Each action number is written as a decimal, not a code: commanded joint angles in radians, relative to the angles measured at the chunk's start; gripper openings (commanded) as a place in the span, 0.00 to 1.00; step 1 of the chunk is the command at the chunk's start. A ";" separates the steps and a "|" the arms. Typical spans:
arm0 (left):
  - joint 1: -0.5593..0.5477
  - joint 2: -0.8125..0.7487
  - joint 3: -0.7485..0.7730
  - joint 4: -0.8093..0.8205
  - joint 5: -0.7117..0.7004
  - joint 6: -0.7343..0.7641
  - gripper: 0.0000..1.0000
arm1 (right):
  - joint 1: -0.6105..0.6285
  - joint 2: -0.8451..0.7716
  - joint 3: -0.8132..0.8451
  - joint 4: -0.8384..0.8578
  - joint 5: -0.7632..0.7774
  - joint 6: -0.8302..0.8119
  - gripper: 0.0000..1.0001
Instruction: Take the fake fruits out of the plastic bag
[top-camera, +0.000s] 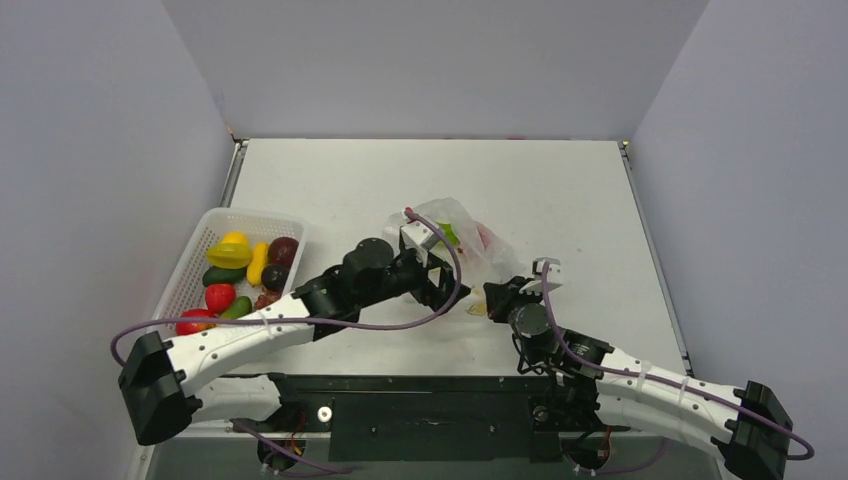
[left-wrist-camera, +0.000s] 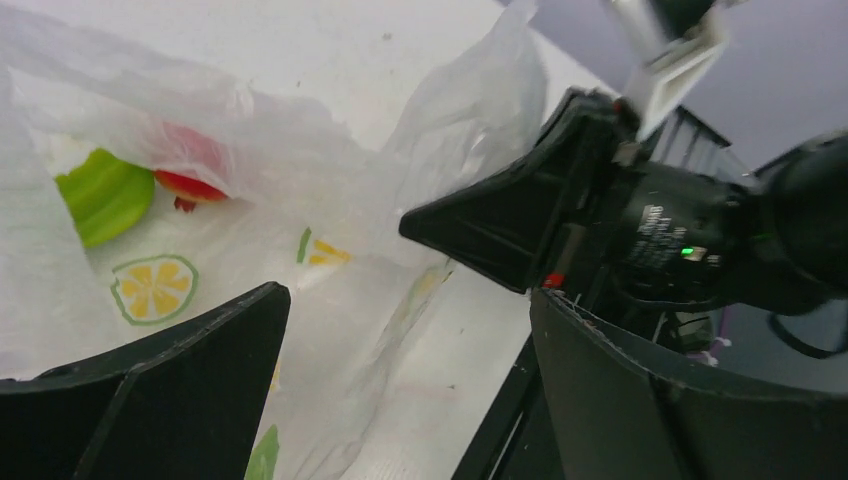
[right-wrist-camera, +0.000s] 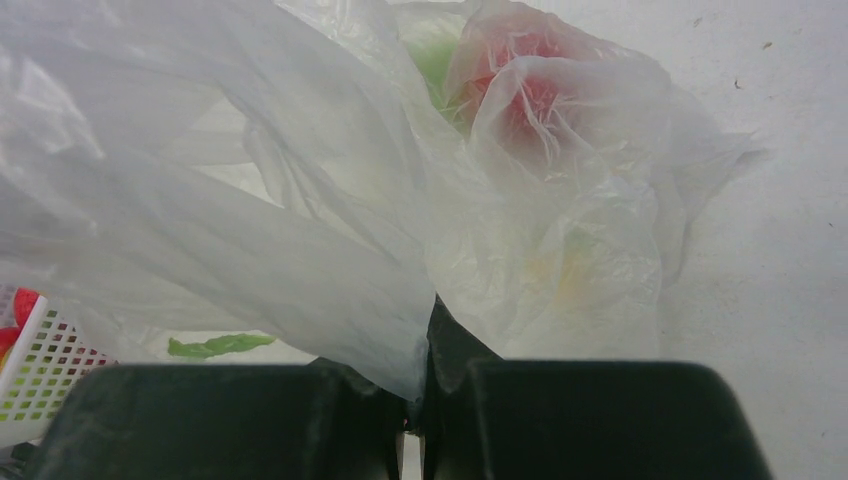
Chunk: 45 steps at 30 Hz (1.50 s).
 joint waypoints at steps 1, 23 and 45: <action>-0.055 0.112 0.066 0.017 -0.229 -0.009 0.87 | 0.006 -0.050 0.010 -0.039 0.055 0.007 0.00; 0.049 0.455 0.120 0.124 -0.274 0.392 0.82 | -0.043 -0.086 0.144 -0.202 0.065 -0.040 0.08; 0.200 0.806 0.408 0.103 -0.087 0.611 0.96 | -0.549 0.369 0.484 -0.252 -0.813 -0.122 0.00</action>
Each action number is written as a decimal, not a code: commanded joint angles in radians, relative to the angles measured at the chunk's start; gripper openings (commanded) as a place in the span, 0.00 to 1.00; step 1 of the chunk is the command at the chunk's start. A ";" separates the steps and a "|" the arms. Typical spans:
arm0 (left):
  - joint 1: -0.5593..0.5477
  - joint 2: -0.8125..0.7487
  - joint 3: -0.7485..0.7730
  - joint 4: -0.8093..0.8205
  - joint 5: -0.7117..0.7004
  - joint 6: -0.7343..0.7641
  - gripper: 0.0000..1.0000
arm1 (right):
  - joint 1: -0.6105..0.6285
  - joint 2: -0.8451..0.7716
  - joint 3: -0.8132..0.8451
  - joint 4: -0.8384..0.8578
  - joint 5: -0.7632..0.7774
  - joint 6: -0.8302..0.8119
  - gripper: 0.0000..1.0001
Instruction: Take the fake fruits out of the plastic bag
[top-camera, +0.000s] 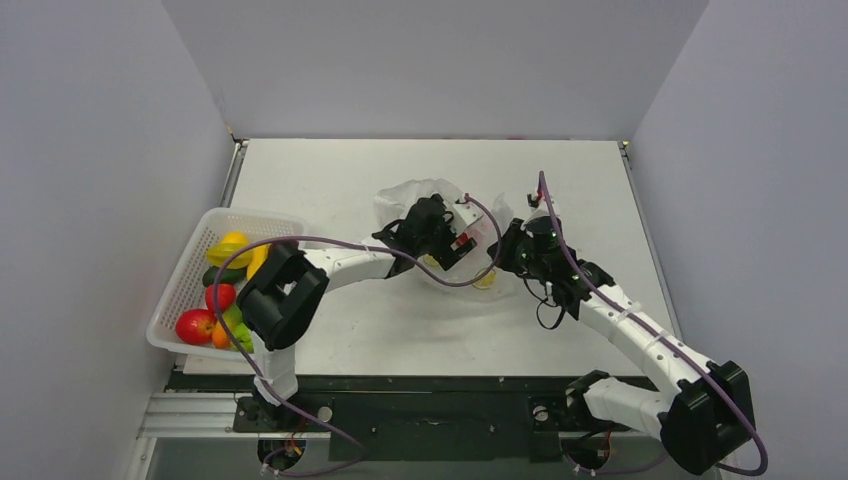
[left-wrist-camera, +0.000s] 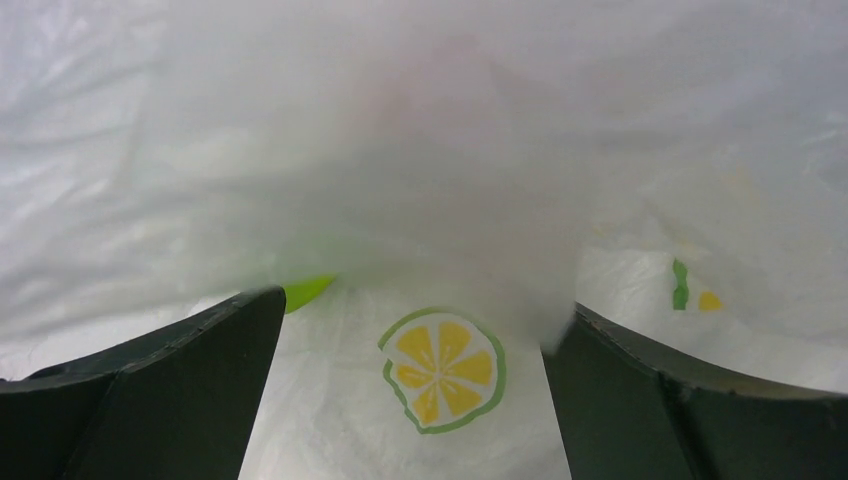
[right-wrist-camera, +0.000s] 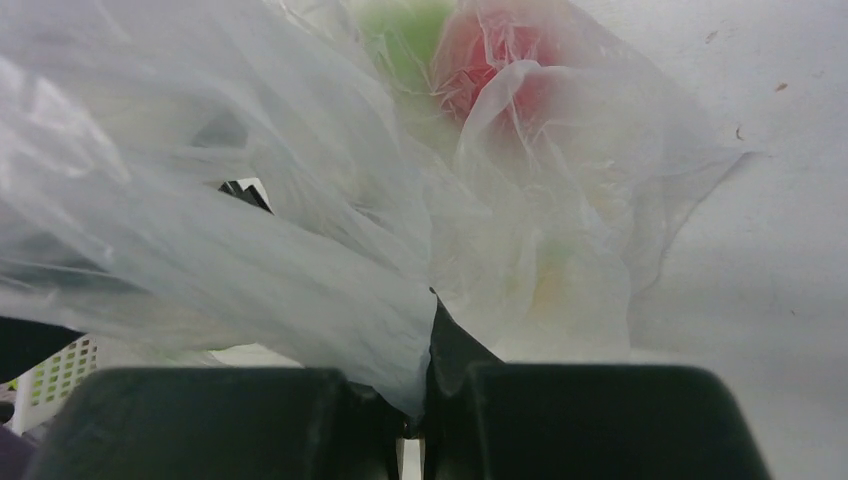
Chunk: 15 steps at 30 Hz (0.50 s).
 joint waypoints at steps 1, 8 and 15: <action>0.040 0.063 0.094 0.018 0.105 0.027 0.96 | -0.081 0.062 0.038 0.093 -0.254 0.016 0.00; 0.073 0.219 0.252 -0.099 0.103 0.061 0.97 | -0.143 0.129 0.036 0.167 -0.345 0.033 0.00; 0.076 0.287 0.281 -0.147 0.011 0.060 0.90 | -0.157 0.161 0.048 0.180 -0.361 0.018 0.00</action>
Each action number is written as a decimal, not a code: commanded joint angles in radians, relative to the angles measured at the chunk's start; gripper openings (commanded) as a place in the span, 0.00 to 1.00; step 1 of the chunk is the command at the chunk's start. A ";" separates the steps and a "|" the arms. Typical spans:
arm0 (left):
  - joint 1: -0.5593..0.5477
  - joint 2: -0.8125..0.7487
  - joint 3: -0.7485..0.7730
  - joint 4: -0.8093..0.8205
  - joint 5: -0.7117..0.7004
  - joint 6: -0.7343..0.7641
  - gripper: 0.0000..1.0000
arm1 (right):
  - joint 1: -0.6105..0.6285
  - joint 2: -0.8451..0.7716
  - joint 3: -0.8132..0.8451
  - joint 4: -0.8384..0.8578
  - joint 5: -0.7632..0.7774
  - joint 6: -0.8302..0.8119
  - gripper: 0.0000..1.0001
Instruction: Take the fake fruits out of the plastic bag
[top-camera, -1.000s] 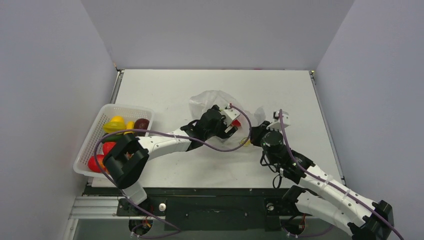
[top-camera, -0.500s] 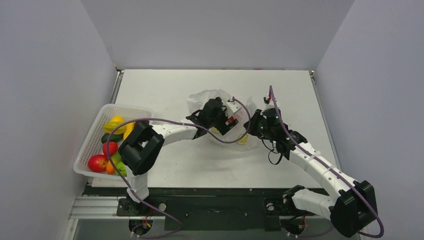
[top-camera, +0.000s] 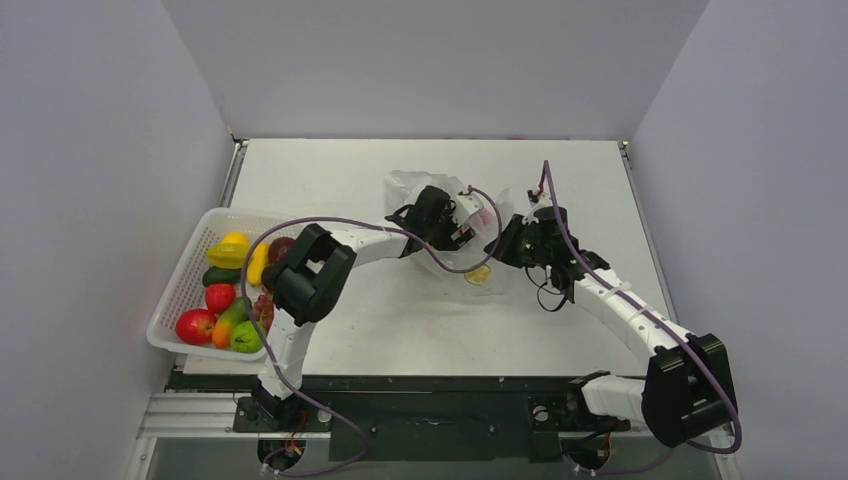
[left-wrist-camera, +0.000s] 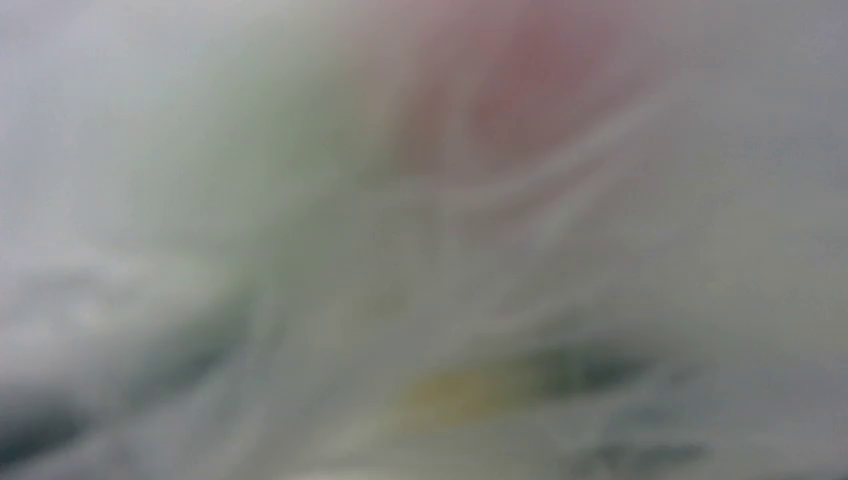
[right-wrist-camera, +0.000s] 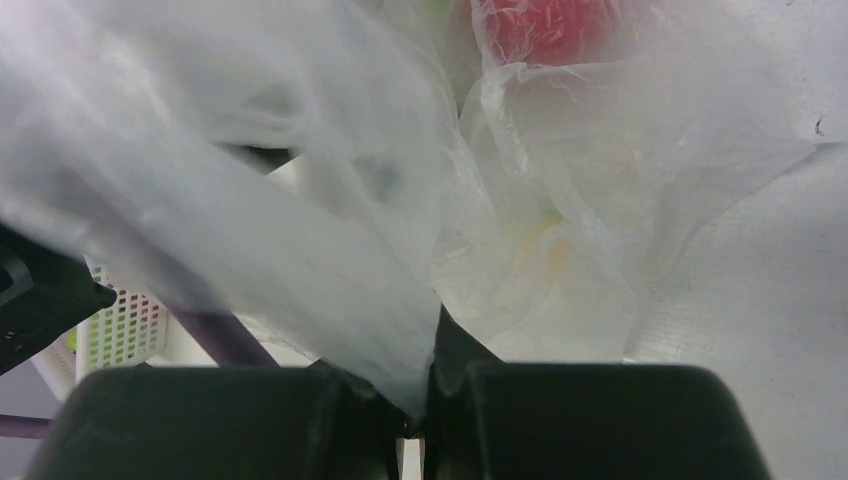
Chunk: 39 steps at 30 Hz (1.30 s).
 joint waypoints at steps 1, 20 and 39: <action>-0.003 0.026 0.022 -0.035 -0.060 0.009 0.90 | -0.002 0.017 0.047 0.083 -0.071 0.001 0.00; -0.048 -0.367 -0.344 0.217 -0.015 -0.221 0.21 | 0.049 -0.096 -0.137 0.107 0.018 -0.055 0.00; -0.099 -0.588 -0.500 0.201 0.022 -0.425 0.38 | 0.178 -0.377 -0.230 0.053 0.336 -0.078 0.00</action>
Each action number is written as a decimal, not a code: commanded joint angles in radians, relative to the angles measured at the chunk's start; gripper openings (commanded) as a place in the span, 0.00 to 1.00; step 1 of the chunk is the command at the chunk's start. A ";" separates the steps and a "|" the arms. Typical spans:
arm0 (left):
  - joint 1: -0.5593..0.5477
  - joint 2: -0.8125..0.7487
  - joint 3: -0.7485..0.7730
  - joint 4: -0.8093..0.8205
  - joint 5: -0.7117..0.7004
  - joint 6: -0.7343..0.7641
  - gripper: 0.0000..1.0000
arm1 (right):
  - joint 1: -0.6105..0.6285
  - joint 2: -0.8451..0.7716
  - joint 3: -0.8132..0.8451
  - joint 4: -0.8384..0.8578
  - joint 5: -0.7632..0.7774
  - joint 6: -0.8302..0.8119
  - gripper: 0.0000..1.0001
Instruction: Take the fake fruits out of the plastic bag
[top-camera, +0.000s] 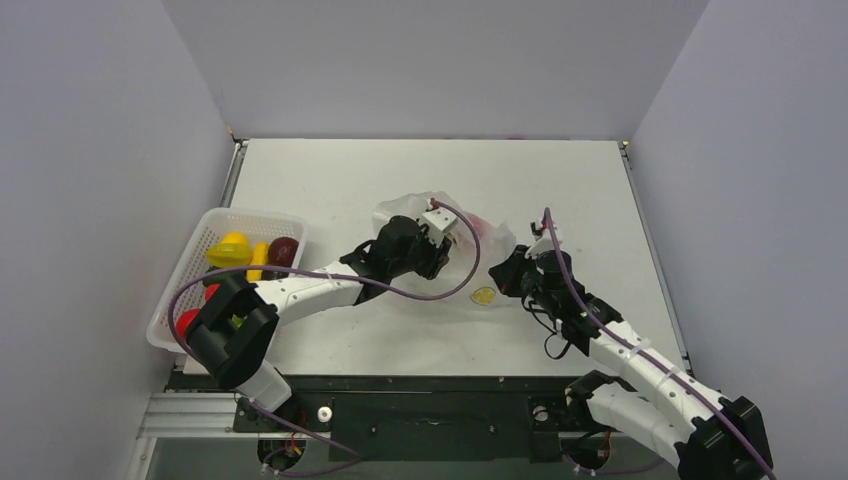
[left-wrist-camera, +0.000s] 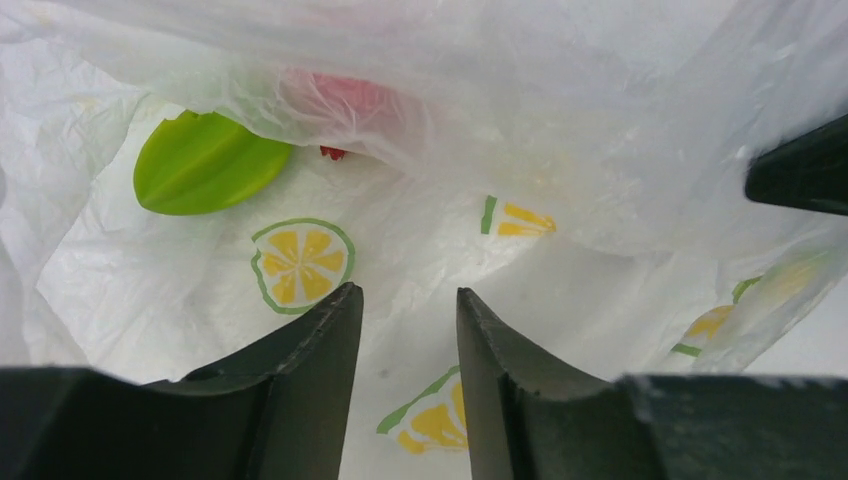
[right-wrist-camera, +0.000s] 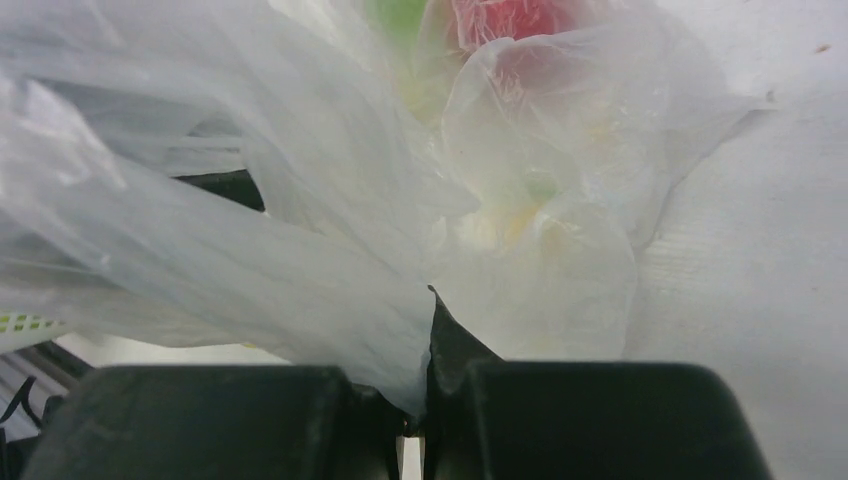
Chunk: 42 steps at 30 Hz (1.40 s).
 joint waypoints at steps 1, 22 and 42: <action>0.002 -0.036 0.003 0.065 0.012 -0.111 0.43 | 0.014 -0.092 0.034 -0.016 0.140 -0.006 0.00; 0.057 -0.056 -0.233 0.228 0.042 -0.498 0.71 | 0.330 -0.126 0.059 0.035 0.237 0.082 0.00; -0.078 0.240 0.072 0.133 -0.216 -0.430 0.82 | 0.252 -0.142 0.102 -0.014 0.246 0.072 0.00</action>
